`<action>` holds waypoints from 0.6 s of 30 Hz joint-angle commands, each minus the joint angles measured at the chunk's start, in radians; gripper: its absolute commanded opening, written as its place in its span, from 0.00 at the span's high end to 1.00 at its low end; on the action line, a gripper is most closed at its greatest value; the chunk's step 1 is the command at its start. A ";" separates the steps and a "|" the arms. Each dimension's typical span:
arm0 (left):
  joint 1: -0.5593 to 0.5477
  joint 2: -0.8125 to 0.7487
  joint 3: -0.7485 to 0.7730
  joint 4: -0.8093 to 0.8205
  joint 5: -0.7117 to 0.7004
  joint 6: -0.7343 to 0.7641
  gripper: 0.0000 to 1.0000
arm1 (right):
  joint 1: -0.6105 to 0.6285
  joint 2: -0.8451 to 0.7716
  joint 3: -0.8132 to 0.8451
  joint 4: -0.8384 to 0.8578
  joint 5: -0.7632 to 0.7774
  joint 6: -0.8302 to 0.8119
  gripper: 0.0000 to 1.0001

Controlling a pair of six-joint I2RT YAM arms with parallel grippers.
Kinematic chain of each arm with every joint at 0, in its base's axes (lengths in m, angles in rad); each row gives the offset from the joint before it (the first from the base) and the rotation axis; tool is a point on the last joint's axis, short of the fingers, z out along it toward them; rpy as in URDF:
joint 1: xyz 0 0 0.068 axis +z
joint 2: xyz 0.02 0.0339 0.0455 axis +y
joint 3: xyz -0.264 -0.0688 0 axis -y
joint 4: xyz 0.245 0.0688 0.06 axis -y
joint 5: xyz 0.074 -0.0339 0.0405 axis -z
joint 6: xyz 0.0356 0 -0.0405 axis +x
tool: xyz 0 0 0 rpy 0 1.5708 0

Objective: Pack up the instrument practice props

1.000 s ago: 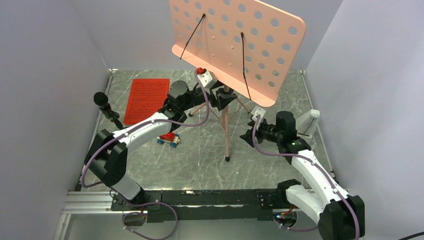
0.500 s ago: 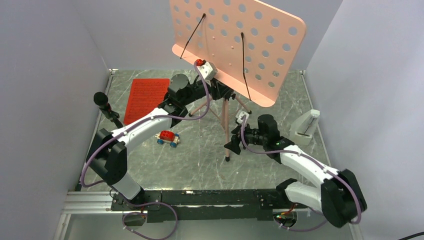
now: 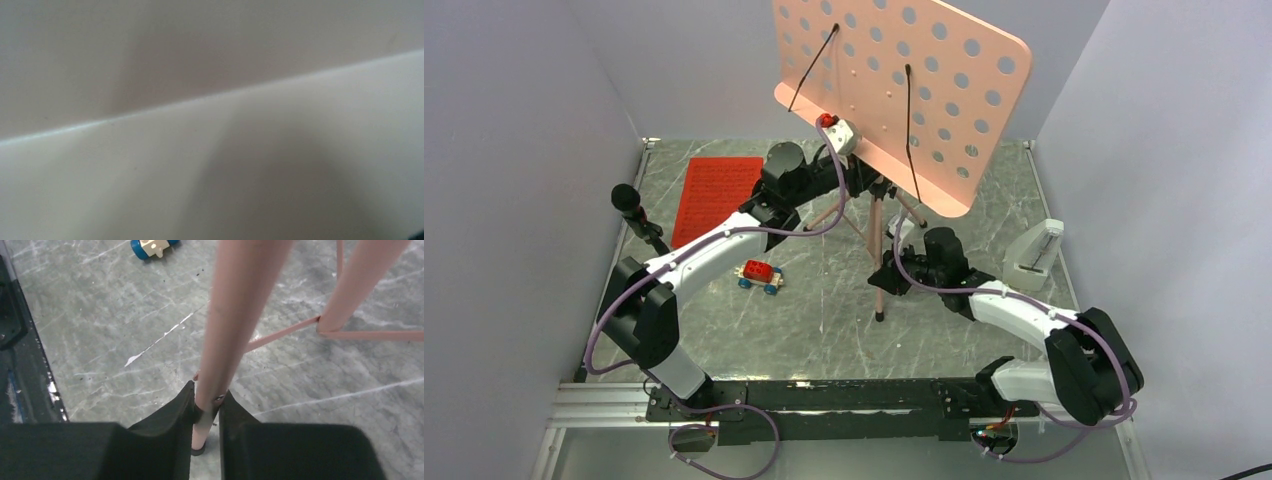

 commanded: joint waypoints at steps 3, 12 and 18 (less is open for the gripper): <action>-0.006 -0.021 0.114 -0.080 -0.002 0.042 0.99 | -0.001 -0.093 0.220 -0.342 -0.094 -0.145 1.00; -0.010 -0.042 0.346 -0.359 -0.076 -0.032 0.99 | -0.001 -0.290 0.516 -0.920 -0.241 -0.312 1.00; -0.056 -0.098 0.403 -0.564 -0.068 0.179 0.99 | -0.004 -0.463 0.540 -0.975 -0.255 -0.382 1.00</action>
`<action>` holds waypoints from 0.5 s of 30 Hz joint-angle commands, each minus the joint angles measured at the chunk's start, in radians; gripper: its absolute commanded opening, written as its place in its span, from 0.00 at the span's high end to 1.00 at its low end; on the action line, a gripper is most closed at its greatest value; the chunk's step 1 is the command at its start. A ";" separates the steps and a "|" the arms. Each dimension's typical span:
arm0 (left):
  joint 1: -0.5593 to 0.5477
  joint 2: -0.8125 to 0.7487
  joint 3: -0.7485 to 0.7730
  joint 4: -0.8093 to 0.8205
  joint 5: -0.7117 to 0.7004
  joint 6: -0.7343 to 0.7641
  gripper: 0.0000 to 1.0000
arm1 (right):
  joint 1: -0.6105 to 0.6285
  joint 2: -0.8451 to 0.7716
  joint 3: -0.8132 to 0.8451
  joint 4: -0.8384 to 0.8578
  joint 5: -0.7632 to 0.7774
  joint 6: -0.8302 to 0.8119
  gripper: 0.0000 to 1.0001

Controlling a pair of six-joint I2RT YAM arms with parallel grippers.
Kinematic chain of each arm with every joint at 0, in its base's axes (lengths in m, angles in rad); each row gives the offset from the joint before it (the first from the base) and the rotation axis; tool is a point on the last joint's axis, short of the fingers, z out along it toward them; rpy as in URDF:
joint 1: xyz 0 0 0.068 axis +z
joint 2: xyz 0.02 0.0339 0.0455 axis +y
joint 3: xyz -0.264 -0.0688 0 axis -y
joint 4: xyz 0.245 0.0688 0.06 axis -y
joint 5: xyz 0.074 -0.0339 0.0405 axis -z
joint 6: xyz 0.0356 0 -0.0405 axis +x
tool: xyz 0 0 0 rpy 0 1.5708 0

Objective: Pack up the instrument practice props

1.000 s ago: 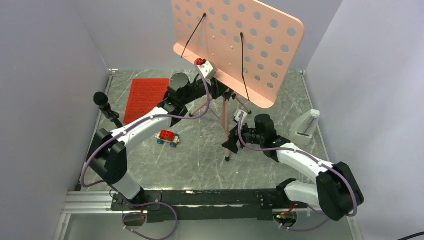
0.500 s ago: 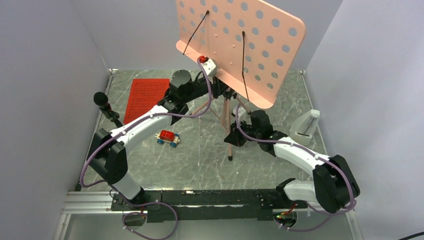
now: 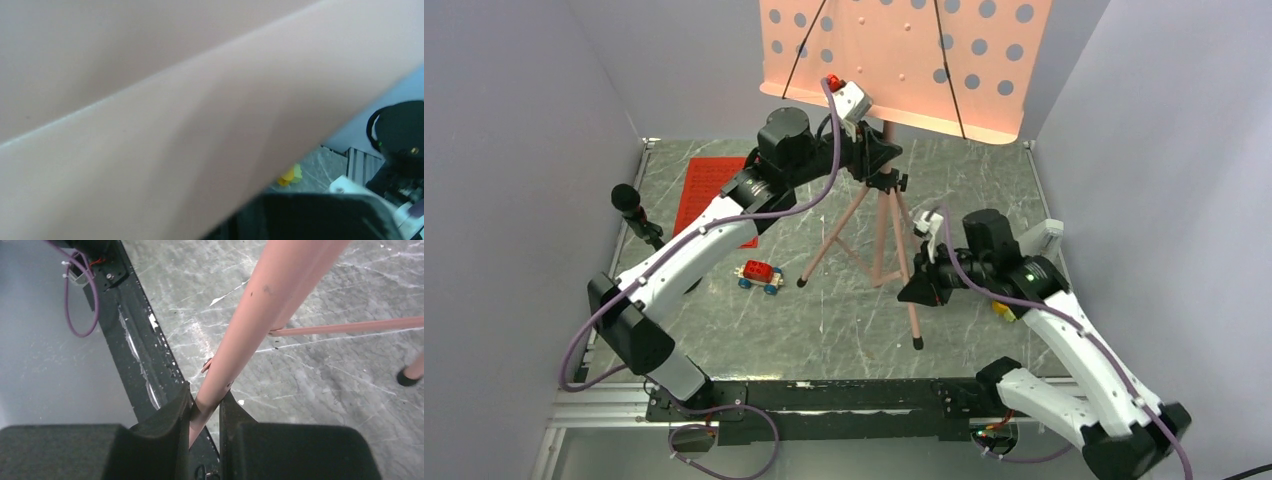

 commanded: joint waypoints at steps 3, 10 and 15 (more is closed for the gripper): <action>-0.009 -0.080 0.080 -0.213 -0.005 0.300 0.99 | 0.027 -0.215 0.074 0.063 -0.176 -0.185 1.00; -0.008 -0.172 -0.096 -0.244 0.093 0.251 0.99 | 0.017 -0.228 0.047 0.131 -0.294 0.066 1.00; 0.003 -0.186 -0.217 -0.191 0.113 0.194 0.99 | 0.016 -0.138 0.106 0.080 -0.378 0.083 1.00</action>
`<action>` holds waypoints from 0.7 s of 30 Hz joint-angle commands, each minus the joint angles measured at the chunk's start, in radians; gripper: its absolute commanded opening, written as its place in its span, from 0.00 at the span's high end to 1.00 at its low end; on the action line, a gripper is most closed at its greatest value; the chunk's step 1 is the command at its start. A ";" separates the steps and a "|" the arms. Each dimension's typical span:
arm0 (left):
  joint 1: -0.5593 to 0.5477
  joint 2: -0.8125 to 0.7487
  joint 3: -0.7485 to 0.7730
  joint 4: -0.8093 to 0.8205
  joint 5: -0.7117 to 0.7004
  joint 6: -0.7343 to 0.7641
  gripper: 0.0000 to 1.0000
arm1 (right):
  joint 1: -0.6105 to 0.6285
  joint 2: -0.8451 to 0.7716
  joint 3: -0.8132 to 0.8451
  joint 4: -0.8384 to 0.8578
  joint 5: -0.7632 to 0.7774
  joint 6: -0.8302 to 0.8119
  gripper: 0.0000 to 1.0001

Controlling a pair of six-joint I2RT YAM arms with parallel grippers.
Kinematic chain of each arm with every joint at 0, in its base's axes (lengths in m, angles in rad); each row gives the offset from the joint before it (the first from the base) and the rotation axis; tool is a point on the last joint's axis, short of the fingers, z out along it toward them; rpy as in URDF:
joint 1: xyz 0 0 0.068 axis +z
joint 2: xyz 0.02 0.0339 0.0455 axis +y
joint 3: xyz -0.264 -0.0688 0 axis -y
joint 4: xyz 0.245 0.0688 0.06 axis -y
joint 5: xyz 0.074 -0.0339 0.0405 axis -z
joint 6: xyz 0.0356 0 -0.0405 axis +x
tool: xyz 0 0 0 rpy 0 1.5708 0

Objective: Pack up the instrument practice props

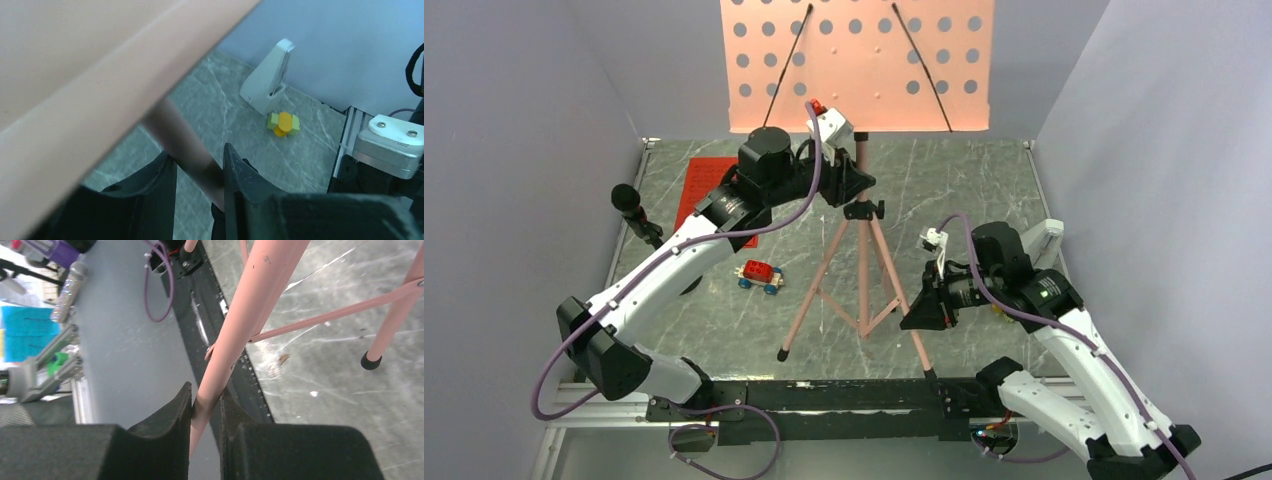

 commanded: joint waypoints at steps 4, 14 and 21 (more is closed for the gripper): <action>0.015 0.020 -0.148 0.065 0.129 0.056 0.99 | 0.007 0.064 0.104 0.250 -0.203 0.036 1.00; 0.061 0.200 -0.180 0.177 0.211 -0.043 0.99 | 0.001 0.187 0.040 0.393 -0.160 0.142 1.00; 0.059 0.348 -0.144 0.280 0.205 -0.079 0.99 | 0.001 0.288 -0.046 0.511 -0.016 0.202 1.00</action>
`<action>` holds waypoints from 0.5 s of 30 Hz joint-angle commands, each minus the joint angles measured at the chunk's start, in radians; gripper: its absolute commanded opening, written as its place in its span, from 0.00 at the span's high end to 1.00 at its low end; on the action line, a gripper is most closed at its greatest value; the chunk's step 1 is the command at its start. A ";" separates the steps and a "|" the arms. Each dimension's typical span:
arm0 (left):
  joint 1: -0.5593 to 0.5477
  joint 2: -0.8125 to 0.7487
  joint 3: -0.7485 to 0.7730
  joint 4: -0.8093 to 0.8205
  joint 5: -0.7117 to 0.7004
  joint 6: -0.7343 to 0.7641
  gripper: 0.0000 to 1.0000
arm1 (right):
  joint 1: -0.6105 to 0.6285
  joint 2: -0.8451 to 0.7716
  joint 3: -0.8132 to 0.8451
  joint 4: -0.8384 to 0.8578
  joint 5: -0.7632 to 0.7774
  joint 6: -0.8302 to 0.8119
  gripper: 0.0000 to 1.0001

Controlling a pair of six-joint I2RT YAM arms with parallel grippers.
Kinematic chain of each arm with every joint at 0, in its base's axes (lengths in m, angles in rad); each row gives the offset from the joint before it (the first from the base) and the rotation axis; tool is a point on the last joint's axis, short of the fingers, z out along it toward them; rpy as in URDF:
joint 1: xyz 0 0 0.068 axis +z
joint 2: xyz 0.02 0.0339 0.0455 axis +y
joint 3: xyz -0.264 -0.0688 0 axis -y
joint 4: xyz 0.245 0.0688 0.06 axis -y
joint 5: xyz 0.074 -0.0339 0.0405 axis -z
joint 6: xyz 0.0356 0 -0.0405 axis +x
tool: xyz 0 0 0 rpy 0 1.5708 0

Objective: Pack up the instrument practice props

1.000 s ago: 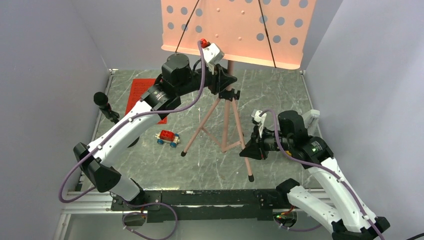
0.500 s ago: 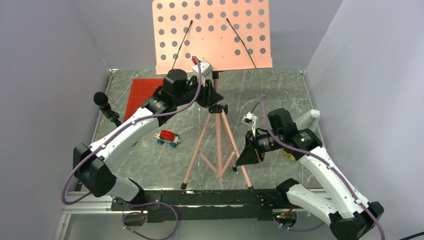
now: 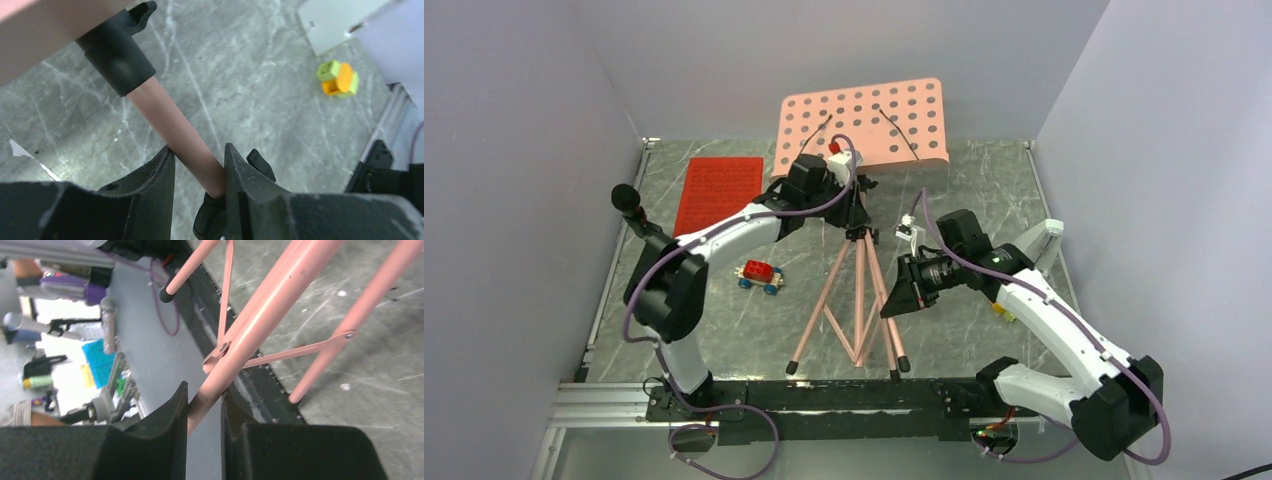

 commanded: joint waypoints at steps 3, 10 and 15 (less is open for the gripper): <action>-0.043 0.080 0.046 0.196 0.139 0.143 0.99 | 0.004 0.074 -0.038 0.458 0.046 -0.045 1.00; -0.046 0.160 0.008 0.257 0.120 0.071 0.99 | 0.001 0.172 -0.129 0.523 0.141 0.026 1.00; -0.046 0.201 0.026 0.264 0.096 0.056 0.99 | -0.005 0.213 -0.126 0.509 0.195 0.028 1.00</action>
